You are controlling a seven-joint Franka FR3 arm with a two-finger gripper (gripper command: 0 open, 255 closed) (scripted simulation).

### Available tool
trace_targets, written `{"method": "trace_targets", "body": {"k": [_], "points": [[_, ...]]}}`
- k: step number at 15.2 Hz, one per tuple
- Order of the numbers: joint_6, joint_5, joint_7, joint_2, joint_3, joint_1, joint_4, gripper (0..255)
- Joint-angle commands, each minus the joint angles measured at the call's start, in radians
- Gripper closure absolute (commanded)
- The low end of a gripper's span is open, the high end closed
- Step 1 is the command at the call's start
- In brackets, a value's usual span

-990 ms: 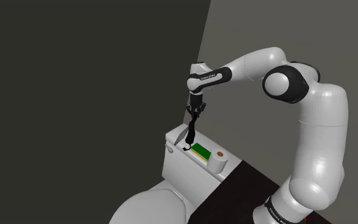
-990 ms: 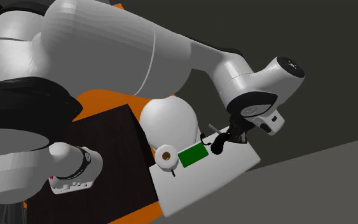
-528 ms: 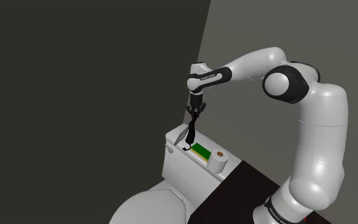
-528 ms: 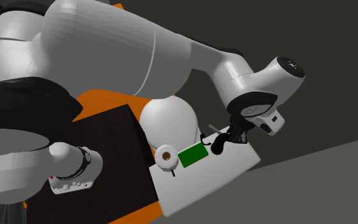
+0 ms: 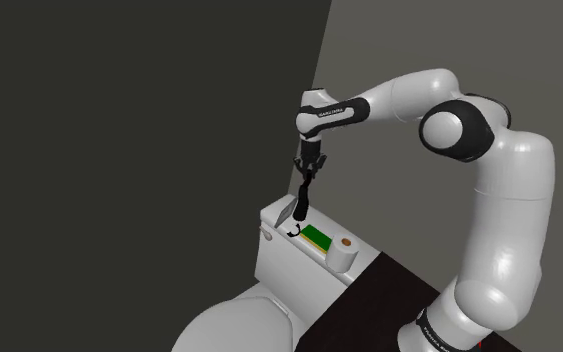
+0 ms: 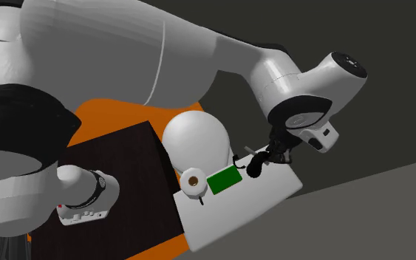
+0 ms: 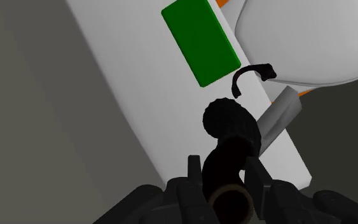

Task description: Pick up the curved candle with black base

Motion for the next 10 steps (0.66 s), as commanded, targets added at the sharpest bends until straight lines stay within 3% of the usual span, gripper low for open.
{"method": "trace_targets", "body": {"k": [1,10], "points": [[-0.023,0.000,-0.001,-0.008,0.000,0.001,0.016,255],[-0.105,0.000,-0.008,-0.040,-0.001,0.002,0.066,255]]}}
